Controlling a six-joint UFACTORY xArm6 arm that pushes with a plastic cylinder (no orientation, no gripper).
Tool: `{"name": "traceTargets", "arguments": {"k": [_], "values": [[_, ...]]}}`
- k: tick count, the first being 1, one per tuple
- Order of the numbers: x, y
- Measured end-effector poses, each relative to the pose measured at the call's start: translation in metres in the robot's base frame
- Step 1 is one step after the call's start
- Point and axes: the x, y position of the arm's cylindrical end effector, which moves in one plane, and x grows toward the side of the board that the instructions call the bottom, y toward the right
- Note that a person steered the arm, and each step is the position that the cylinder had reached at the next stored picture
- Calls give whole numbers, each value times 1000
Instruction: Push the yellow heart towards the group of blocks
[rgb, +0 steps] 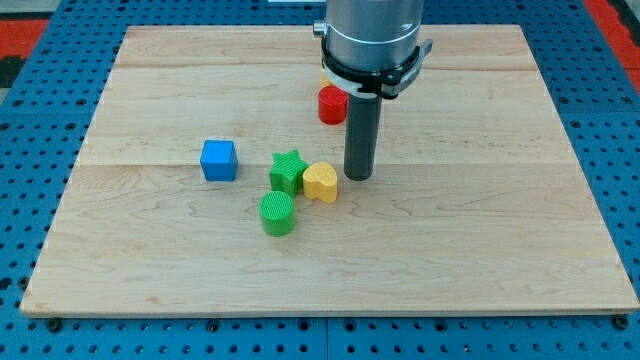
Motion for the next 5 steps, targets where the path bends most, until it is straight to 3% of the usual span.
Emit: {"name": "traceTargets", "arguments": {"k": [2, 3, 4, 5], "values": [[3, 5], [47, 28], [52, -47], [18, -68]]}}
